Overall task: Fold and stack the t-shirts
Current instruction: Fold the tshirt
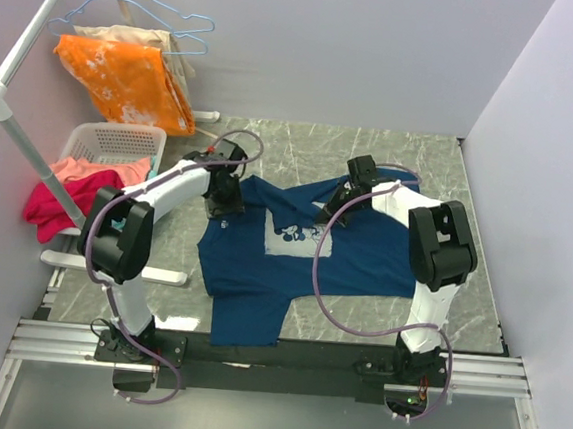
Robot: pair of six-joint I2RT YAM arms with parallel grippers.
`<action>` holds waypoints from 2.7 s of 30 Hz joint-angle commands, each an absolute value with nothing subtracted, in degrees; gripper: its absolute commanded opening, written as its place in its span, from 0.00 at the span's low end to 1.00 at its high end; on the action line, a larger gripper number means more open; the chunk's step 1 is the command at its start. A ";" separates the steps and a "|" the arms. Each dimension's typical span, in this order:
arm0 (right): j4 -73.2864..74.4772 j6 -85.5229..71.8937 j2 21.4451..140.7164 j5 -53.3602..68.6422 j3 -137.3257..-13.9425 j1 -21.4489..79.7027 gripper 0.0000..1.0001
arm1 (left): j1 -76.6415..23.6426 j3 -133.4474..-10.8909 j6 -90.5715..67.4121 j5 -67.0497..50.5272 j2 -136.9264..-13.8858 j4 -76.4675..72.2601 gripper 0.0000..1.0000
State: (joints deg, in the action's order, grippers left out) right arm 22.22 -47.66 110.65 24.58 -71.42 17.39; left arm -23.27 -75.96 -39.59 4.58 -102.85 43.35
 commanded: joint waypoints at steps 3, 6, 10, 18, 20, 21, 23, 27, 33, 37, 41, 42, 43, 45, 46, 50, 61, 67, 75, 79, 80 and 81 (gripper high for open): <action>21.27 -47.37 110.92 20.32 -71.54 17.67 0.00 | -27.50 -77.60 -37.71 2.03 -102.22 40.79 0.50; 22.41 -47.28 111.79 18.90 -73.65 17.67 0.00 | -29.35 -79.09 -37.09 1.93 -102.92 40.08 0.48; 21.97 -46.85 113.99 17.15 -77.33 17.14 0.00 | -30.50 -80.50 -36.91 1.41 -105.46 38.24 0.44; 16.02 -46.93 112.59 16.52 -81.39 12.84 0.00 | -33.22 -82.70 -37.26 2.81 -110.04 36.91 0.39; 16.08 -47.72 113.11 16.70 -81.99 12.31 0.00 | -33.57 -83.05 -37.79 2.99 -110.82 36.04 0.38; 16.26 -47.72 114.25 17.22 -82.35 11.87 0.00 | -33.57 -83.14 -37.97 2.90 -111.09 35.69 0.38; 16.78 -47.81 115.92 18.10 -83.49 11.60 0.00 | -33.75 -83.49 -38.67 2.64 -111.88 34.55 0.37; 19.06 -47.81 121.71 18.72 -85.86 11.69 0.00 | -34.01 -83.93 -39.37 1.85 -112.67 30.69 0.37; 18.28 -48.51 125.07 20.22 -86.57 11.60 0.14 | -35.15 -87.01 -40.08 -0.26 -115.40 26.46 0.39; 17.58 -48.34 124.02 19.87 -85.70 11.60 0.29 | -36.56 -90.61 -40.95 -0.26 -118.47 26.19 0.40; 17.31 -47.46 121.91 18.11 -85.08 11.69 0.33 | -38.05 -93.60 -43.06 -0.18 -121.37 26.19 0.39; 17.40 -47.29 121.12 17.93 -85.08 11.60 0.33 | -38.23 -93.95 -43.33 1.74 -121.90 26.28 0.39; 17.49 -47.02 120.77 17.76 -85.17 11.60 0.33 | -38.41 -94.39 -43.68 2.11 -122.43 26.63 0.39; 17.93 -46.76 120.15 17.32 -85.43 11.60 0.33 | -38.58 -96.59 -44.21 2.98 -124.27 28.38 0.38; 17.84 -46.50 120.06 17.23 -85.60 11.51 0.33 | -38.85 -96.94 -44.38 3.25 -124.71 28.30 0.38; 18.28 -46.32 120.41 17.84 -86.22 11.51 0.31 | -39.37 -97.64 -44.39 4.31 -125.94 27.51 0.37; 18.10 -46.14 120.85 19.33 -85.08 11.51 0.29 | -39.64 -99.23 -45.09 9.67 -126.91 28.65 0.35; 18.02 -46.41 120.76 19.78 -83.94 11.51 0.28 | -39.90 -101.77 -44.56 10.81 -129.45 29.44 0.17; 17.40 -46.58 120.06 20.48 -82.18 11.60 0.27 | -39.99 -103.01 -44.30 12.04 -130.61 30.85 0.01; 17.23 -46.76 120.15 20.83 -82.18 11.69 0.26 | -40.08 -102.04 -44.30 13.44 -128.33 31.29 0.01; 17.14 -46.76 120.15 20.83 -82.09 11.78 0.26 | -40.08 -101.95 -44.30 13.80 -127.80 31.55 0.01; 17.14 -46.84 120.15 20.83 -81.92 11.69 0.26 | -39.99 -101.69 -44.21 14.23 -127.27 31.81 0.01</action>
State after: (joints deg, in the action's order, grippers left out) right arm 16.03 -47.05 122.37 21.08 -83.20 11.49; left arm -39.88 -101.38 -44.64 10.90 -129.27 29.47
